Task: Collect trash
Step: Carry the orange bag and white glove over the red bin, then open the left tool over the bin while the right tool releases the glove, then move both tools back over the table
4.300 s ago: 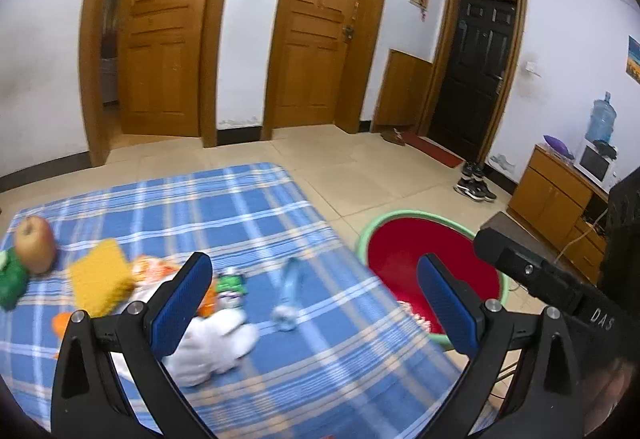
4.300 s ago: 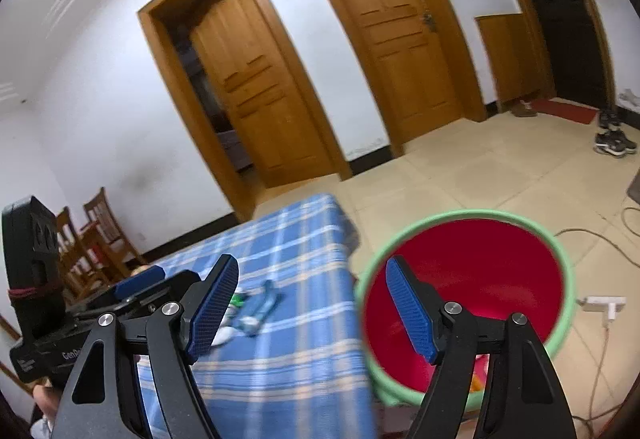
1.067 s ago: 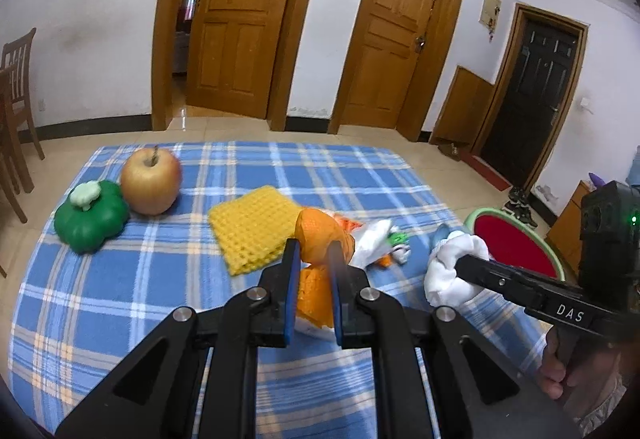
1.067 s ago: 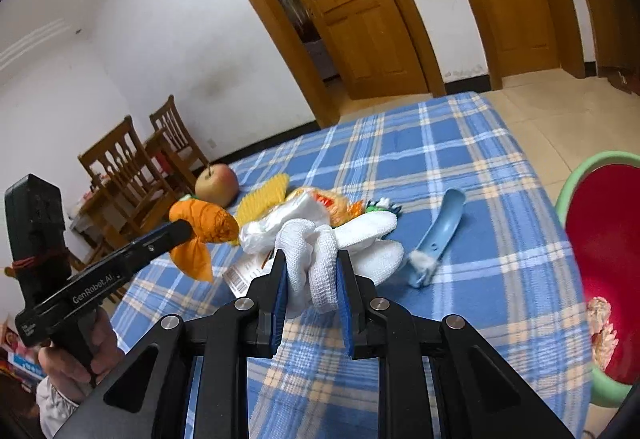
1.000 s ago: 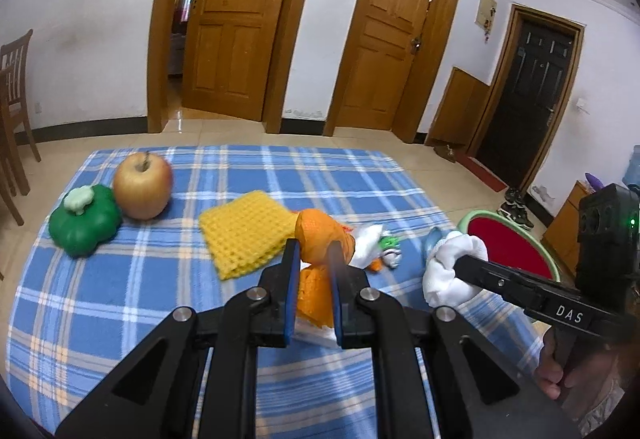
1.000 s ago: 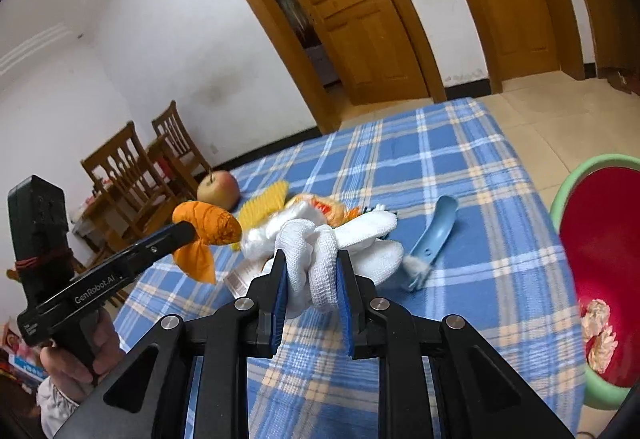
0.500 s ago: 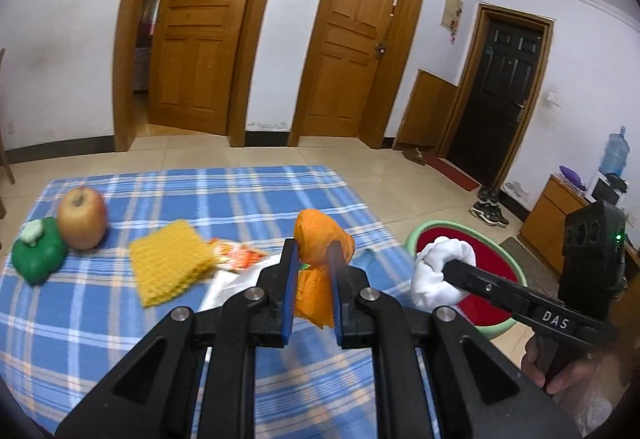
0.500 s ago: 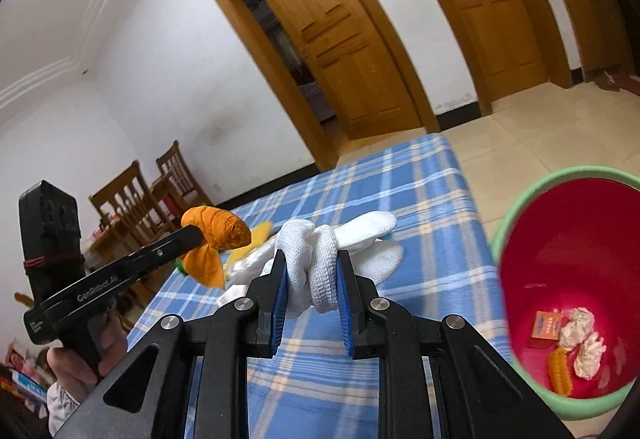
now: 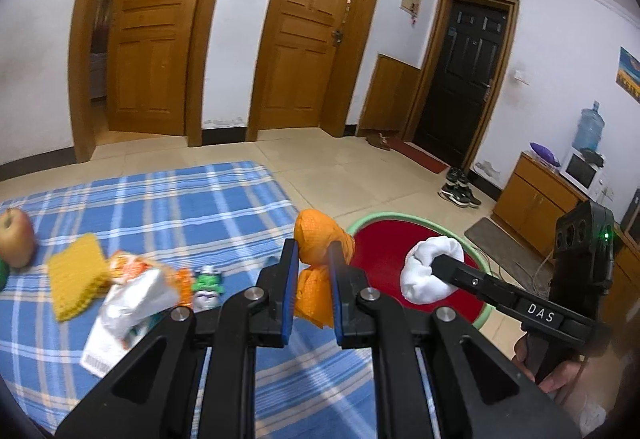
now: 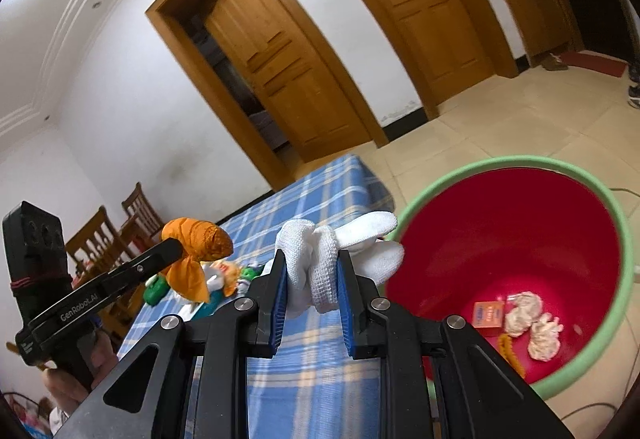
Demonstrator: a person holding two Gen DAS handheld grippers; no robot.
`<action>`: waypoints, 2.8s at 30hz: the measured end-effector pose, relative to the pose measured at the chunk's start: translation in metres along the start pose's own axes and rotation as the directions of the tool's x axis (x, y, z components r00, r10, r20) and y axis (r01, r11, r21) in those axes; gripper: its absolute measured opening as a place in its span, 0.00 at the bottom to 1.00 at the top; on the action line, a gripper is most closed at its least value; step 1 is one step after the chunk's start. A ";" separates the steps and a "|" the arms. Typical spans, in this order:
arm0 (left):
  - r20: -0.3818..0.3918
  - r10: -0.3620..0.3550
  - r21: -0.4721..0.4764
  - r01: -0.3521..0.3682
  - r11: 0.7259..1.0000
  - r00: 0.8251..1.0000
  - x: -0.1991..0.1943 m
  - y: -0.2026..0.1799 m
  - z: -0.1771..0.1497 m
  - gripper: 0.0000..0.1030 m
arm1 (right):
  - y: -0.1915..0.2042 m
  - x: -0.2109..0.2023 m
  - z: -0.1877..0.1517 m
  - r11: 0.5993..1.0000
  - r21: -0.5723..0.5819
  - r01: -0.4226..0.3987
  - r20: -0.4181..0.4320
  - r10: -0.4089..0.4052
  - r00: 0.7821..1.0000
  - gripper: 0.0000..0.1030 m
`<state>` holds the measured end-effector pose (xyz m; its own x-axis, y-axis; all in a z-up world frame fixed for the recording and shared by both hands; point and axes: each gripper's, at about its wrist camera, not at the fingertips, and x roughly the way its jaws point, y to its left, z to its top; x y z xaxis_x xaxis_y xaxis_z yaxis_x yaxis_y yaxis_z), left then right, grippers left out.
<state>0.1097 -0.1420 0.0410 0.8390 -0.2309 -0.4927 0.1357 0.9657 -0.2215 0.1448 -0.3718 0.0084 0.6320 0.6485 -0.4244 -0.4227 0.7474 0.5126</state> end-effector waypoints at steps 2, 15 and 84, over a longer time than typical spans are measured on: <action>-0.008 -0.006 0.008 0.006 1.000 1.000 0.005 -0.008 0.000 0.12 | -0.005 -0.005 0.001 1.000 0.008 0.012 0.009 -0.012 1.000 0.23; -0.082 -0.070 0.046 0.074 0.996 0.994 0.054 -0.068 -0.011 0.12 | -0.035 -0.039 0.002 0.994 0.068 0.088 0.068 -0.093 0.993 0.24; -0.090 -0.041 0.027 0.044 0.999 0.995 0.083 -0.084 -0.031 0.90 | -0.061 -0.020 -0.010 0.901 0.004 0.433 -0.061 -0.432 0.900 0.81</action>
<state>0.1511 -0.2464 -0.0075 0.7816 -0.2805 -0.5571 0.1864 0.9574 -0.2205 0.1509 -0.4288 -0.0219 0.7116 0.2693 -0.6490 -0.1044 0.9539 0.2813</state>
